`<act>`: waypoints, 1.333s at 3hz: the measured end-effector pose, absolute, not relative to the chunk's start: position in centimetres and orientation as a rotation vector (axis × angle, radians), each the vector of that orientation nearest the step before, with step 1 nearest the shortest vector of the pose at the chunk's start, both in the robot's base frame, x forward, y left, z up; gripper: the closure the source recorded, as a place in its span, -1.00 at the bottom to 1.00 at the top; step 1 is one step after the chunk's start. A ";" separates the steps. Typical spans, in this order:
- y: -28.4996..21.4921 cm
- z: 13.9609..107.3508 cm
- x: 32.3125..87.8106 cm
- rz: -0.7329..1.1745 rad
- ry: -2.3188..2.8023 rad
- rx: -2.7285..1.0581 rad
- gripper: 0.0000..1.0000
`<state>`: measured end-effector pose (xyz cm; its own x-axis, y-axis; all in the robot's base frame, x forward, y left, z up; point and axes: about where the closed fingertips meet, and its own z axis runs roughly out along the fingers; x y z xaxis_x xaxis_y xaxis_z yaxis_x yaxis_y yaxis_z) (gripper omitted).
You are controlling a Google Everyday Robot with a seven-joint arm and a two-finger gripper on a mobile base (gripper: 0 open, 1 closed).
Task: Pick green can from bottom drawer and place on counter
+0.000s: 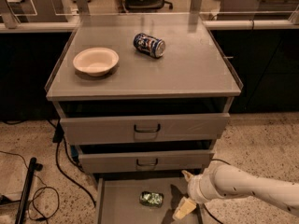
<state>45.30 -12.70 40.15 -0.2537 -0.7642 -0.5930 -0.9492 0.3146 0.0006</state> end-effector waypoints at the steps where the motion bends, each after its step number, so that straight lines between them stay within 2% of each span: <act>1: -12.7 36.8 46.1 0.551 2.066 -1.491 -1.00; 3: -12.1 30.1 46.8 0.692 2.031 -1.416 -1.00; 4: -12.0 30.0 46.8 0.694 2.032 -1.417 -1.00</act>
Offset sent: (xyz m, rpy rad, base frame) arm 0.0190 -0.0079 -0.1091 0.1989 0.0383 -0.0041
